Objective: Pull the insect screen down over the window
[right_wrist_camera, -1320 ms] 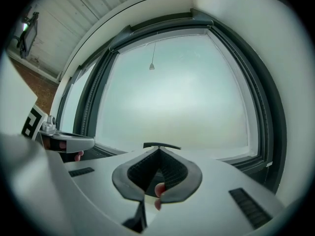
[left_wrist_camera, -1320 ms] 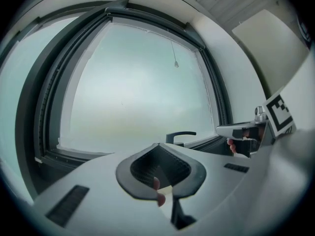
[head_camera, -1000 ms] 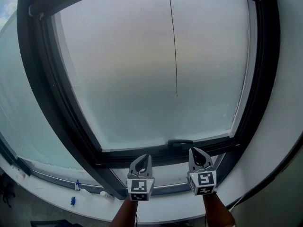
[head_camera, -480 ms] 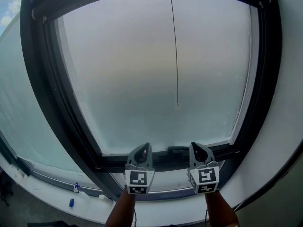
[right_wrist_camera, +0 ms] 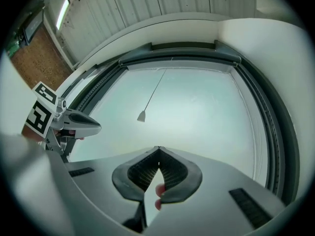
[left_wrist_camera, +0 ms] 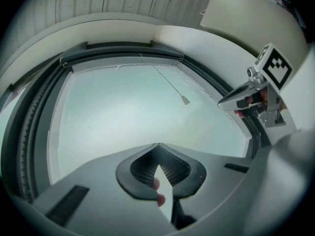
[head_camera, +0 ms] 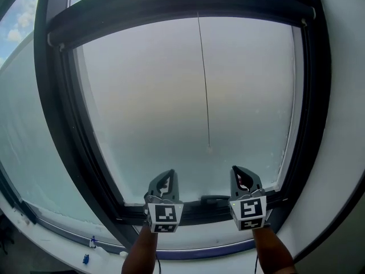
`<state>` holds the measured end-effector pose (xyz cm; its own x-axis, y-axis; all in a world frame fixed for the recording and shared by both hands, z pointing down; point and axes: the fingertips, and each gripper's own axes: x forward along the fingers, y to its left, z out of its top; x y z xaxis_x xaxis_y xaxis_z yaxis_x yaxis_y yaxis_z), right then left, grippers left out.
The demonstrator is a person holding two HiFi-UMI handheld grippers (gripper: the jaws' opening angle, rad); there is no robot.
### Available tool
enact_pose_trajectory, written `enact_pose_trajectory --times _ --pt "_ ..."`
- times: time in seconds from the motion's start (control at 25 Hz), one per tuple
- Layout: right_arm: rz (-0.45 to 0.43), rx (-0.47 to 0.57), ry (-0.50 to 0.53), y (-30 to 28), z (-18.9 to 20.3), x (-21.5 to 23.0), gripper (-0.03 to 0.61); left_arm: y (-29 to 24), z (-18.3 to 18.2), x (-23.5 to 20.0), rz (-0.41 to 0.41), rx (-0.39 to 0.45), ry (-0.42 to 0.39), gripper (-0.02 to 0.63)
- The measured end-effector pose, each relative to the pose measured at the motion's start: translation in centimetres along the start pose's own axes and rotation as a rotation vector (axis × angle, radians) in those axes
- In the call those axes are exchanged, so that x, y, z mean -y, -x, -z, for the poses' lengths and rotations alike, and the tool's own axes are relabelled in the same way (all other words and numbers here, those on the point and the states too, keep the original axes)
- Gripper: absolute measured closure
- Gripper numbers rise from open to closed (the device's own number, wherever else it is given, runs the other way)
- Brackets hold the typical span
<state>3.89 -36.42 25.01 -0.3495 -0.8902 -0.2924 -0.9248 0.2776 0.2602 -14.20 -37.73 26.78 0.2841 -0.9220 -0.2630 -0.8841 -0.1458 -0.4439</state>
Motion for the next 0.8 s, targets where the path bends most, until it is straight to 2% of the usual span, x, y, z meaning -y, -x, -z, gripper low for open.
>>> enact_pose_trajectory --times 0.16,0.32,0.52,0.8 --pt "0.011 -0.004 0.042 -0.8 -1.8 0.8 0.575 -1.1 -2.0 -0.7 0.0 0.011 -0.076 0.611" --pt "0.006 -0.002 0.127 -1.5 -3.5 1.5 0.575 -2.0 -4.1 -1.7 -0.003 0.018 -0.133 0.611" --pt "0.004 0.053 0.288 -2.8 -6.5 2.4 0.575 -3.0 -7.2 -3.6 -0.036 0.08 -0.172 0.611" --pt "0.029 0.114 0.416 -4.1 -10.5 3.4 0.575 -4.1 -11.5 -4.9 -0.084 0.138 -0.29 0.611"
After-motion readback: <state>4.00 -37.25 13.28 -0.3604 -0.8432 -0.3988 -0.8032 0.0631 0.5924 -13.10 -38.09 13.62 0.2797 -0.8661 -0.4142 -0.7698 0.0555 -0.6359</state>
